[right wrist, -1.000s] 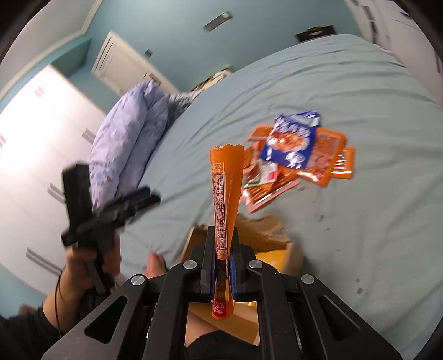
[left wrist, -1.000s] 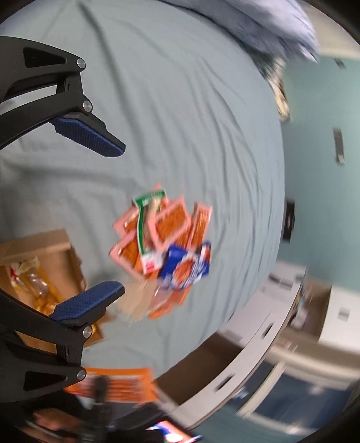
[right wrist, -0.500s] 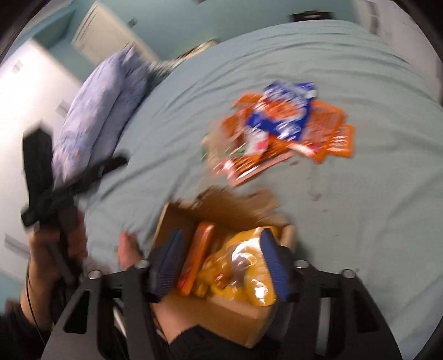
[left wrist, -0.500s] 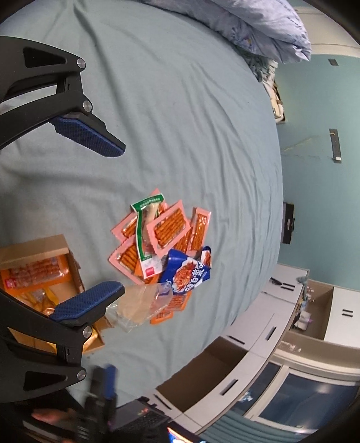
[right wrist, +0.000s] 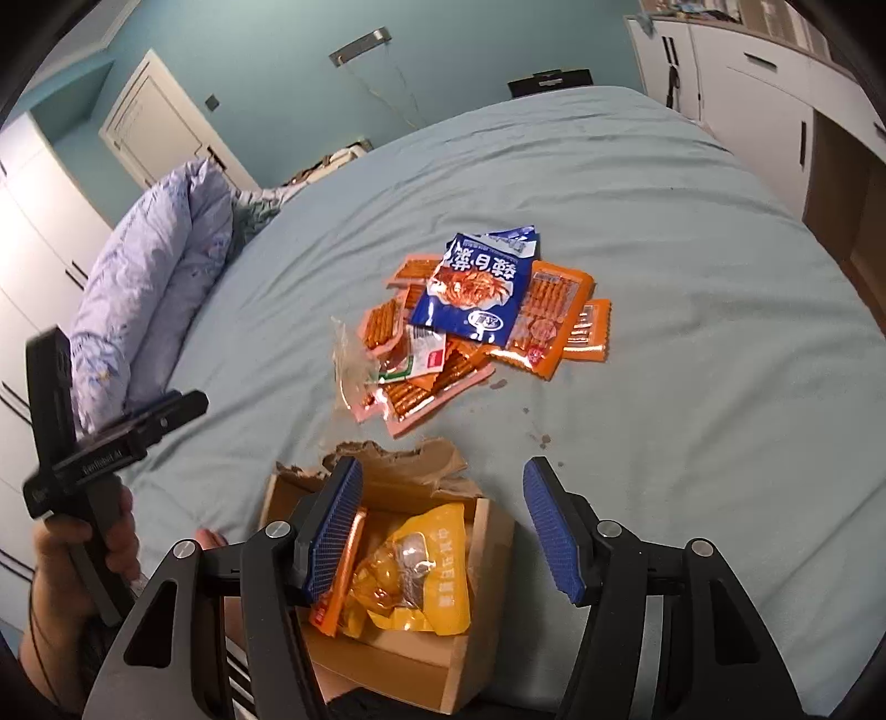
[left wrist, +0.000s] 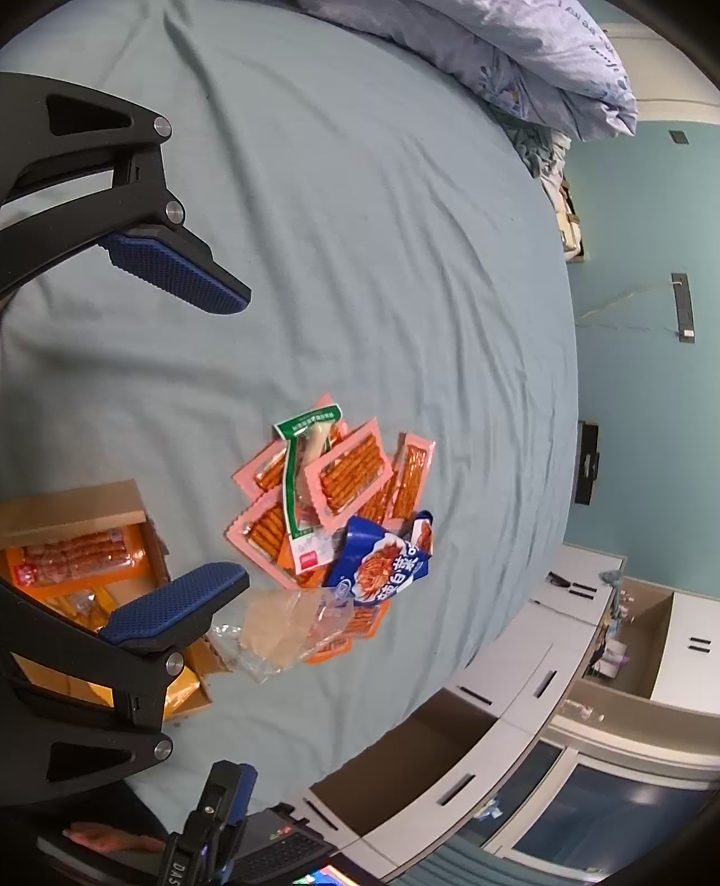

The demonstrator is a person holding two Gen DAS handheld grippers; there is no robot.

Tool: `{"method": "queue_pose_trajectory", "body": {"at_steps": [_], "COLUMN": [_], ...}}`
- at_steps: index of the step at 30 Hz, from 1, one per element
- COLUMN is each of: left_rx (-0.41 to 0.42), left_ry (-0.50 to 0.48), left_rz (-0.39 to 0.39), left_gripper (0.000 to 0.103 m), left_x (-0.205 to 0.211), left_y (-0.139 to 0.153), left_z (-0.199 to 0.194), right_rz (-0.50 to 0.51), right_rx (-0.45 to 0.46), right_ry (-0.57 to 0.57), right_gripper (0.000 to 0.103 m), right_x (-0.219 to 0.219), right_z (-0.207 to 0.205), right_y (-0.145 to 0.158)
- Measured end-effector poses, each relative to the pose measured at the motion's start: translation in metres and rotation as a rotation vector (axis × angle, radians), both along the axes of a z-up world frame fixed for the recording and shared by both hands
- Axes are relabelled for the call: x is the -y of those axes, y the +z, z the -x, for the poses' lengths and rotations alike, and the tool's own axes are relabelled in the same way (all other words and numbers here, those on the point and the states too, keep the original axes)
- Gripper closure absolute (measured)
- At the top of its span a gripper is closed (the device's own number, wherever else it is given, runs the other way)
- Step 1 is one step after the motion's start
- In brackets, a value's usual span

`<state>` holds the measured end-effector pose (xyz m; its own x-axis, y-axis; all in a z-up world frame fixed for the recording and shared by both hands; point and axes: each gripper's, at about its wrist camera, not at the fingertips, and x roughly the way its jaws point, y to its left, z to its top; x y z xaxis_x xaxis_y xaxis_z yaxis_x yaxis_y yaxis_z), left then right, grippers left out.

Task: Organize snacks
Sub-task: 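Drop the packets into the cardboard box and open both grippers, then close the right gripper on an orange sausage packet while the left gripper moves to the pile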

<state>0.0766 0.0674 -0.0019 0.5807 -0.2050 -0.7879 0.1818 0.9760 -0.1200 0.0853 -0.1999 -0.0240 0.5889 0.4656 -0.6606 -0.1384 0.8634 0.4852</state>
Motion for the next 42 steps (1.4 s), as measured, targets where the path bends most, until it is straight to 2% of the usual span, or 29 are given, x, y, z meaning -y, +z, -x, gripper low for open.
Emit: {"method": "queue_pose_trajectory", "body": {"at_steps": [12,23,29,32,36,38,42], "left_rx": [-0.009,-0.017,-0.025,-0.029,-0.036,-0.040,-0.045], "left_ry": [-0.025,-0.029,-0.027,-0.022,-0.009,-0.003,0.016], "left_rz": [-0.066,-0.093,-0.118,-0.123,-0.124,-0.120,-0.125], "left_gripper": [0.010,0.010,0.010,0.010,0.010,0.010,0.010], "left_x": [0.010,0.014,0.018,0.019,0.018,0.017,0.015], "left_y": [-0.003,-0.006,-0.011,-0.013,-0.015,-0.016,-0.020], "left_z": [0.001,-0.003,-0.011,-0.016,-0.024,-0.028,-0.040], "right_rz": [0.030,0.088,0.106,0.139,0.241,0.242,0.228], "right_rx": [0.007,0.018,0.042,0.077,0.114,0.106,0.032], "right_ry": [-0.046,-0.042,-0.091,-0.129,-0.195,-0.222,-0.265], "right_gripper": [0.044,0.044,0.044,0.044,0.044,0.044,0.044], "right_x": [0.001,-0.008,0.001,0.003,0.001,0.003,0.009], "right_z": [-0.002,-0.009,-0.015,-0.013,-0.009,-0.010,-0.021], "right_y": [-0.003,-0.002,0.001,0.004,0.009,0.009,-0.001]}}
